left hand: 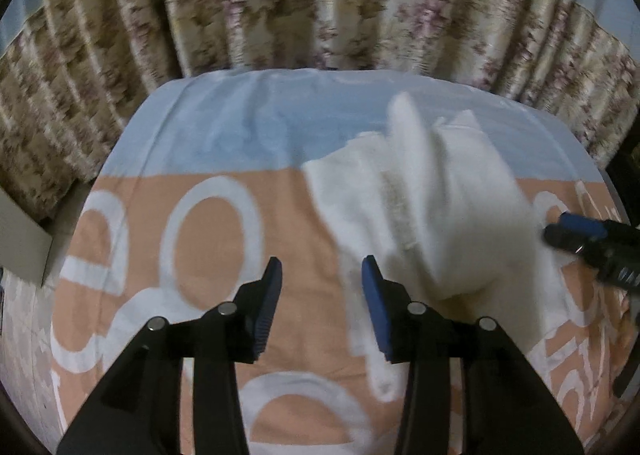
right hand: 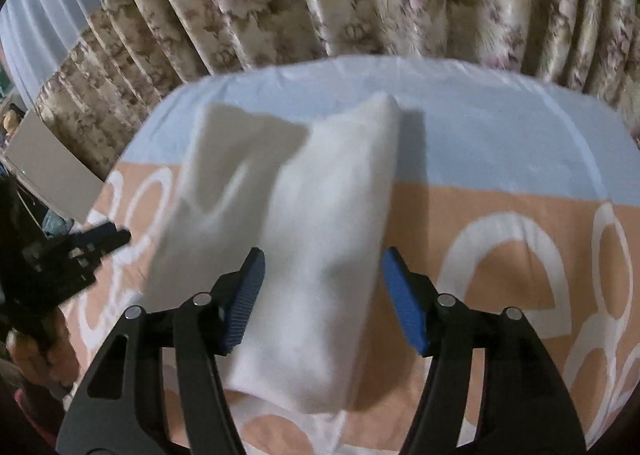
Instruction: Fold small clothes
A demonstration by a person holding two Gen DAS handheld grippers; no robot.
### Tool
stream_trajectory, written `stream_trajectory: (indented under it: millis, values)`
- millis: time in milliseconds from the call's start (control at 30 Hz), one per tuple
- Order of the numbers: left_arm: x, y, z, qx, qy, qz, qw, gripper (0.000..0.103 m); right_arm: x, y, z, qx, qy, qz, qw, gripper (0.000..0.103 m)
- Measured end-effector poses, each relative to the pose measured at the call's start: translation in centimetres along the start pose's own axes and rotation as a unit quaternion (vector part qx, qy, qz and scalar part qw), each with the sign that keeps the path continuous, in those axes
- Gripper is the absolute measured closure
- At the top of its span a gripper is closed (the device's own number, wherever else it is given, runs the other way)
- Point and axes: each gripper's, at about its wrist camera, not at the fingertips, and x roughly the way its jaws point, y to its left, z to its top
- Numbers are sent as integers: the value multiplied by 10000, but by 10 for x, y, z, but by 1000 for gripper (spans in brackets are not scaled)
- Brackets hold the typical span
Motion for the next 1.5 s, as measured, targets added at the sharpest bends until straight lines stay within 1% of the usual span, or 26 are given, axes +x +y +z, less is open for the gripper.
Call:
stream_trajectory:
  millis: [167, 200, 267, 333, 467, 567, 633, 667, 700, 733, 767, 800, 833, 867, 967, 1000, 1033, 1067, 1133, 1200, 1233, 1300, 1333, 1367, 1433, 1500]
  values:
    - [4, -31, 11, 371, 48, -27, 9993, 61, 8, -2, -13, -208, 190, -55, 9996, 44]
    - [4, -33, 11, 383, 59, -45, 9992, 61, 9, 1, -15, -332, 221, -80, 9992, 46]
    - [5, -38, 16, 359, 99, -165, 9992, 61, 10, 1, -19, -479, 246, -173, 9984, 47]
    - [7, -42, 18, 378, 160, -166, 9990, 61, 11, 1, -21, -605, 255, -255, 9975, 47]
    - [14, -59, 18, 742, 356, 123, 9965, 61, 10, 6, -25, -894, 241, -576, 9940, 46]
    - [29, -71, 12, 1108, 581, 345, 9915, 61, 11, 8, -27, -1064, 299, -690, 9915, 45]
    - [38, -75, 7, 1292, 630, 532, 9882, 61, 16, 3, -27, -978, 473, -692, 9917, 39]
    - [41, -75, 4, 1358, 638, 600, 9869, 68, 20, 2, -28, -947, 581, -688, 9914, 39]
    - [45, -76, 2, 1478, 659, 699, 9843, 72, 23, 1, -30, -965, 646, -648, 9911, 42]
    - [47, -76, -1, 1543, 669, 759, 9828, 79, 24, 2, -31, -1000, 674, -622, 9908, 54]
    - [47, -74, -3, 1604, 647, 809, 9816, 83, 25, 3, -32, -1030, 719, -523, 9907, 64]
    - [46, -71, -5, 1625, 636, 814, 9813, 85, 25, 4, -33, -1042, 730, -474, 9907, 68]
    - [45, -67, -6, 1611, 638, 811, 9815, 90, 23, 8, -34, -1214, 649, -556, 9889, 73]
    - [44, -60, -7, 1544, 652, 827, 9824, 92, 21, 12, -36, -1370, 608, -613, 9868, 75]
    - [46, -39, -12, 1321, 716, 675, 9863, 92, 13, 17, -39, -1642, 439, -727, 9828, 83]
    - [47, -36, -14, 1301, 739, 693, 9863, 92, 11, 17, -42, -1689, 418, -750, 9819, 86]
    - [50, -33, -18, 1305, 768, 828, 9850, 93, 10, 15, -43, -1696, 428, -758, 9817, 88]
    - [53, -33, -20, 1310, 810, 886, 9841, 93, 10, 14, -46, -1684, 448, -742, 9819, 89]
    - [58, -31, -26, 1243, 887, 738, 9855, 93, 10, 12, -52, -1693, 432, -776, 9816, 90]
    - [53, -30, -29, 1227, 790, 708, 9868, 90, 11, 11, -56, -1705, 359, -785, 9816, 89]
    - [47, -30, -29, 1215, 705, 708, 9876, 89, 10, 11, -54, -1688, 314, -721, 9825, 85]
    - [32, -32, -30, 1180, 556, 642, 9894, 87, -4, 7, -50, -1488, 136, -466, 9877, 82]
    - [22, -33, -29, 1157, 444, 614, 9904, 74, -10, 3, -48, -1354, 63, -366, 9901, 78]
    - [9, -35, -28, 1122, 282, 544, 9918, 56, -15, 0, -46, -1246, 30, -286, 9918, 74]
    - [-9, -42, -26, 1094, 107, 332, 9934, 43, -22, -5, -44, -1105, 40, -128, 9938, 62]
    - [-16, -53, -27, 1111, 142, 28, 9937, 40, -22, -6, -46, -1062, 139, 25, 9942, 58]
